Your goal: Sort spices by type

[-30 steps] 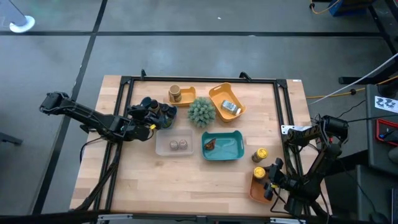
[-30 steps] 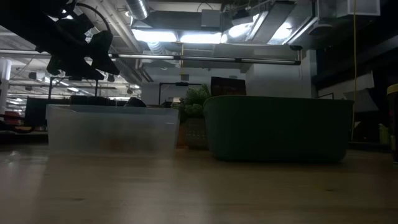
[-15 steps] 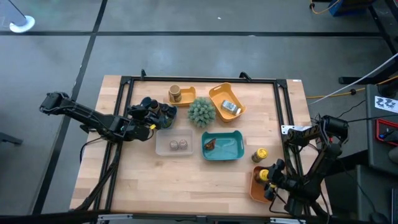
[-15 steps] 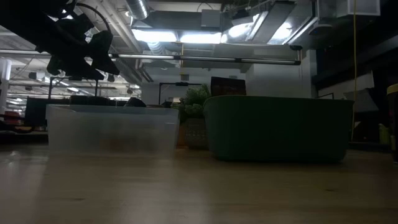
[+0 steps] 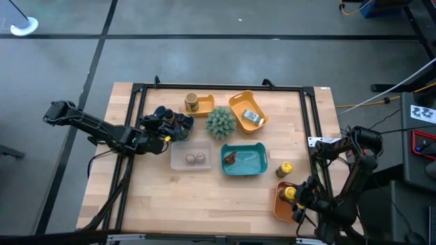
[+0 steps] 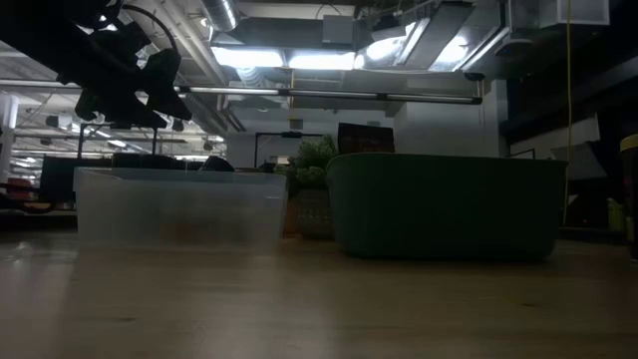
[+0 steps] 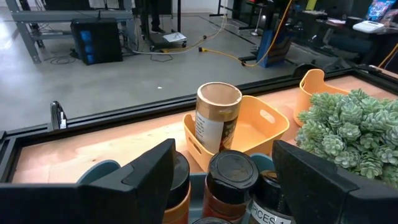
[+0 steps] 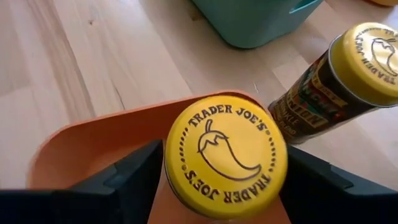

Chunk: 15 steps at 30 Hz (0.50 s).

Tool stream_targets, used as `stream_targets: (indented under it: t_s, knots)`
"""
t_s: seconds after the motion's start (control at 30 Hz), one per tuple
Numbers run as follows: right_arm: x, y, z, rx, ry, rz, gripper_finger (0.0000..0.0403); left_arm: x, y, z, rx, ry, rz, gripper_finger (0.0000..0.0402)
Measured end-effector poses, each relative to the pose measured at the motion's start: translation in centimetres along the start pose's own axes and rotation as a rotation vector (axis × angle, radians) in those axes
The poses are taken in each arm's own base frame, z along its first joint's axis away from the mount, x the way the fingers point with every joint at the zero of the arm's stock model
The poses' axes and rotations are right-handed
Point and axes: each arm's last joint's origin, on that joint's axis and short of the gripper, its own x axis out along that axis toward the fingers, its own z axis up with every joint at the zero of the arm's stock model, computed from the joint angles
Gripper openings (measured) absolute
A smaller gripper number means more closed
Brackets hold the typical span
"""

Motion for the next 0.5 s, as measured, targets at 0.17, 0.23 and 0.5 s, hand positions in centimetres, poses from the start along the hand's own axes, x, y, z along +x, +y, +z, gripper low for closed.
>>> stream_targets:
  t_s: [0.17,0.23,0.5]
  knots:
    - [-0.9,0.3,0.6,-0.001,0.0,-0.007,0.0282,0.0,0.0,0.0,0.0,0.0,0.0,0.0251]
    - [-1.2,0.4,0.9,0.0,-0.001,-0.01,0.0282,0.0,0.0,0.0,0.0,0.0,0.0,0.0251]
    - [-3.1,-0.1,2.6,0.078,-0.033,-0.101,0.0282,0.0,0.0,0.0,0.001,0.0,0.001,0.0251]
